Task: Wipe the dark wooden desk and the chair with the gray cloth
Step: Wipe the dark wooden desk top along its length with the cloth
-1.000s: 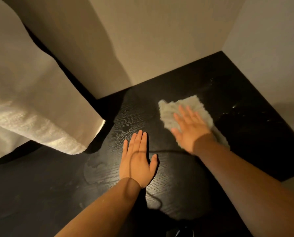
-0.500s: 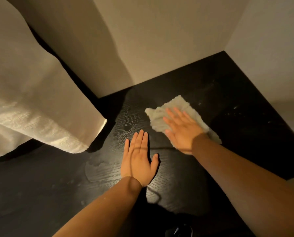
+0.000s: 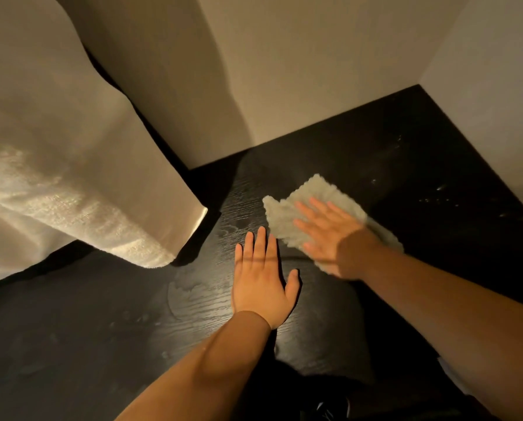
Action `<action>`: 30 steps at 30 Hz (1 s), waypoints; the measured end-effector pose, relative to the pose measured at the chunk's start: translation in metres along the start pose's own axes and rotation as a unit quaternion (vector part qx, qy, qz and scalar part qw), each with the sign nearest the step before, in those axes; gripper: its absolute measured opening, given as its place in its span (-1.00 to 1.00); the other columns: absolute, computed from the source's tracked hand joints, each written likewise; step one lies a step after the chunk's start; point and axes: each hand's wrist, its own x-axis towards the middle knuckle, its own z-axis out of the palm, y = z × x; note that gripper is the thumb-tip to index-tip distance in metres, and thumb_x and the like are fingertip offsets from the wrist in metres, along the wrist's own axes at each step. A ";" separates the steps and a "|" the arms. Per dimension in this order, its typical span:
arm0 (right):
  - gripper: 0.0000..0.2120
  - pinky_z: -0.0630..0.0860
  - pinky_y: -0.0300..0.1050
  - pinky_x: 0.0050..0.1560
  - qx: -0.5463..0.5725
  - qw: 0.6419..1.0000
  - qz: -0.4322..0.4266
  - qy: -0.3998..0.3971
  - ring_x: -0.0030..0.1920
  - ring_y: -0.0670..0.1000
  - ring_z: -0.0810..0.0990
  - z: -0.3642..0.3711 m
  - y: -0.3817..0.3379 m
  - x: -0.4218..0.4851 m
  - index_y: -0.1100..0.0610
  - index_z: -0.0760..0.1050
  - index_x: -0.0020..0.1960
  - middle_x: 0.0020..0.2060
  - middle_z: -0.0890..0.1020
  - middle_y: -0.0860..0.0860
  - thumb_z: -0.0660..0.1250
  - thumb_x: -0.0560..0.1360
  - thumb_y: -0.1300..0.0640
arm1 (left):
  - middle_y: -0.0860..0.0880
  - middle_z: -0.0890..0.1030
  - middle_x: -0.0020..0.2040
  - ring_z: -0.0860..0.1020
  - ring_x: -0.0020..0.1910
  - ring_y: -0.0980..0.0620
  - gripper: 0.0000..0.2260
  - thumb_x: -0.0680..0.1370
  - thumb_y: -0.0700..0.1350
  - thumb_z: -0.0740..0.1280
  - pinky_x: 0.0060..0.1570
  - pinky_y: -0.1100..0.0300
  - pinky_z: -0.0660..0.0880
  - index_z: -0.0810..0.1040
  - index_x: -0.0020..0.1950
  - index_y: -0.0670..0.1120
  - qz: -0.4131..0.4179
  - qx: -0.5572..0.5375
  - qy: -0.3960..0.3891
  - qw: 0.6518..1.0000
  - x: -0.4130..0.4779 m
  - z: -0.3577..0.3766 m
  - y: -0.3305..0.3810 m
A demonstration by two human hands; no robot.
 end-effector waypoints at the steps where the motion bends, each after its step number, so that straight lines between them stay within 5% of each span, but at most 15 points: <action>1: -0.35 -0.18 0.09 0.66 -0.005 0.999 0.030 0.028 0.68 0.10 -0.18 -0.005 0.011 0.006 -0.05 -0.04 0.69 0.69 -0.14 0.03 -0.26 0.65 -0.24 | -0.14 -0.11 0.73 -0.18 0.70 -0.17 -0.23 0.63 0.30 -0.02 0.65 -0.15 -0.18 0.00 0.73 -0.11 0.001 0.002 -0.002 1.000 0.000 0.000 0.000; 3: -0.29 -0.13 0.13 0.67 -0.002 0.990 0.127 0.056 0.69 0.13 -0.12 -0.010 0.027 0.017 0.01 0.04 0.71 0.70 -0.06 0.06 -0.30 0.63 -0.23 | -0.13 -0.12 0.73 -0.20 0.70 -0.16 -0.23 0.64 0.30 -0.02 0.65 -0.14 -0.21 -0.03 0.73 -0.11 0.002 0.004 0.002 1.000 -0.001 0.001 0.000; 6: -0.32 -0.22 0.15 0.66 0.034 0.974 0.219 0.047 0.69 0.14 -0.20 -0.013 0.009 0.028 0.00 -0.14 0.71 0.70 -0.16 0.06 -0.32 0.64 -0.22 | -0.13 -0.10 0.73 -0.18 0.70 -0.16 -0.24 0.64 0.29 0.00 0.65 -0.14 -0.22 -0.01 0.73 -0.11 0.003 -0.006 0.009 1.000 -0.001 0.003 -0.001; 10: -0.26 -0.35 0.10 0.62 0.055 0.994 0.087 0.025 0.68 0.12 -0.23 0.000 -0.033 -0.003 -0.01 -0.12 0.70 0.70 -0.16 0.06 -0.33 0.58 -0.28 | -0.14 -0.08 0.73 -0.15 0.70 -0.17 -0.25 0.64 0.26 0.03 0.65 -0.15 -0.18 0.00 0.73 -0.10 0.009 -0.026 0.003 1.000 -0.002 0.002 -0.004; 13: -0.35 -0.27 0.04 0.64 0.002 0.999 -0.041 0.009 0.68 0.03 -0.25 0.006 -0.014 -0.020 -0.01 -0.03 0.67 0.69 -0.18 -0.04 -0.17 0.68 -0.29 | -0.13 0.13 0.70 0.06 0.68 -0.17 -0.34 0.64 0.23 0.07 0.65 -0.15 -0.01 0.24 0.67 -0.07 0.010 -0.063 0.021 0.998 0.001 -0.004 -0.008; 16: -0.36 -0.05 0.19 0.66 -0.035 0.998 0.022 0.049 0.70 0.12 -0.11 -0.003 0.028 0.008 0.02 0.08 0.70 0.71 -0.04 0.07 -0.09 0.68 -0.21 | -0.08 0.40 0.57 0.33 0.55 -0.12 -0.42 0.62 0.22 0.11 0.61 -0.15 0.09 0.47 0.54 -0.04 0.025 -0.032 0.070 0.997 0.024 -0.017 -0.018; 19: -0.33 0.05 0.30 0.64 0.021 0.979 0.187 0.076 0.68 0.23 0.03 -0.013 0.043 0.041 0.09 0.14 0.69 0.68 0.10 0.17 -0.12 0.66 -0.19 | -0.08 0.31 0.63 0.21 0.63 -0.11 -0.36 0.60 0.25 0.05 0.63 -0.13 -0.07 0.40 0.58 -0.05 0.002 -0.013 0.088 0.996 0.066 -0.031 -0.033; 21: -0.29 -0.08 0.23 0.66 0.036 0.963 0.256 0.076 0.69 0.20 -0.07 -0.014 0.031 0.054 0.03 0.01 0.70 0.70 -0.02 0.12 -0.27 0.63 -0.24 | -0.08 0.17 0.69 0.06 0.68 -0.11 -0.33 0.61 0.27 0.05 0.65 -0.12 -0.13 0.26 0.65 -0.03 -0.026 -0.014 0.078 0.997 0.093 -0.036 -0.043; 25: -0.27 -0.43 0.08 0.56 0.061 0.991 0.118 0.014 0.62 0.08 -0.40 -0.015 -0.008 0.044 -0.12 -0.41 0.59 0.67 -0.32 0.02 -0.48 0.45 -0.30 | -0.04 0.04 0.72 -0.07 0.70 -0.08 -0.32 0.64 0.23 0.11 0.65 -0.15 -0.18 0.08 0.71 0.00 -0.077 -0.051 0.080 0.992 0.113 -0.034 -0.053; 27: -0.32 -0.40 0.04 0.59 0.054 0.998 0.045 0.010 0.61 0.02 -0.44 -0.012 -0.011 0.031 -0.09 -0.36 0.57 0.65 -0.36 -0.06 -0.45 0.51 -0.33 | -0.01 -0.01 0.73 -0.12 0.70 -0.06 -0.31 0.65 0.22 0.10 0.65 -0.13 -0.18 0.01 0.72 0.01 -0.084 -0.057 0.078 0.992 0.115 -0.031 -0.052; 30: -0.29 -0.25 0.06 0.65 0.005 0.999 0.048 0.019 0.67 0.05 -0.31 -0.013 0.016 0.036 -0.09 -0.23 0.65 0.67 -0.29 -0.04 -0.40 0.55 -0.32 | 0.01 -0.05 0.73 -0.17 0.70 -0.04 -0.29 0.64 0.24 0.10 0.65 -0.12 -0.21 -0.03 0.72 0.02 -0.083 -0.052 0.067 0.993 0.117 -0.030 -0.053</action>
